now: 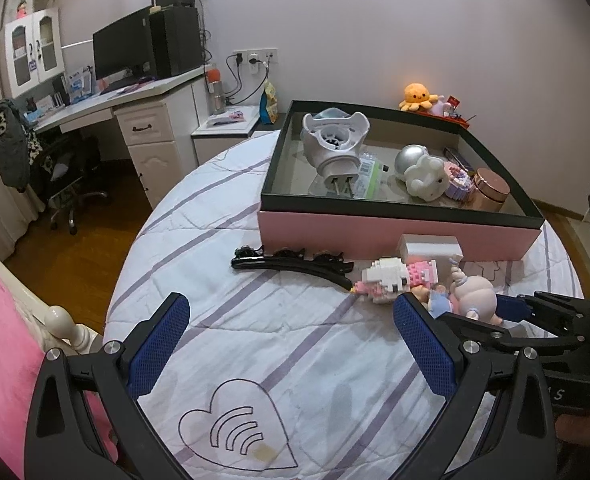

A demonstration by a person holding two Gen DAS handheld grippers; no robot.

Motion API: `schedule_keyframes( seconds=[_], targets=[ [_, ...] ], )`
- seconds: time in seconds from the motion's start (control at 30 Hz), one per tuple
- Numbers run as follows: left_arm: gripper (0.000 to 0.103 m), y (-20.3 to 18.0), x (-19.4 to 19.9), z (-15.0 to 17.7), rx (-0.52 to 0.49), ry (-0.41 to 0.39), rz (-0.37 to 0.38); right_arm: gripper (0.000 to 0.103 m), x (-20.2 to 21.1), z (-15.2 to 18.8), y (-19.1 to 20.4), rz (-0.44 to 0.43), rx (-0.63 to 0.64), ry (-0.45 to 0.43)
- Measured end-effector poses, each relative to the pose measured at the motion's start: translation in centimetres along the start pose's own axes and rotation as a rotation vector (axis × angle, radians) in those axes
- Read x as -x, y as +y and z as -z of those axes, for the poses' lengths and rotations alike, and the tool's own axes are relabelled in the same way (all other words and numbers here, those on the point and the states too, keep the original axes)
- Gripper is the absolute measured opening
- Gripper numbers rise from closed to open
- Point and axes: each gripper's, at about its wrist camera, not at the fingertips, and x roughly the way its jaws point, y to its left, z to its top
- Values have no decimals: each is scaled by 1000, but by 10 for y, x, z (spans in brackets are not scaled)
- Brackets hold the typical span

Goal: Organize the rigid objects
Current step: 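Grasp the pig-costume doll with the right gripper while the left grasps the white block figure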

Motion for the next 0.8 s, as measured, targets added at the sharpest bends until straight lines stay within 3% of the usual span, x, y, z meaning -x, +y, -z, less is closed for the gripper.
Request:
schedule_keyframes(
  seconds=[0.37,0.53,0.77,0.8],
  targets=[
    [103,-30,-15,-5,-44,24,63,53,22,5,-27,59,-41,-28],
    [103,-47,-25,-3,-65,70,113,53,28,5,-39,95,-64,-42],
    [102,-64,-47,1,-78,124,97,53,29,3,-54,118,-85,-48],
    [98,-65,-53,1,-76,140,93,53,29,3,-55,112,-89,-50]
  ],
)
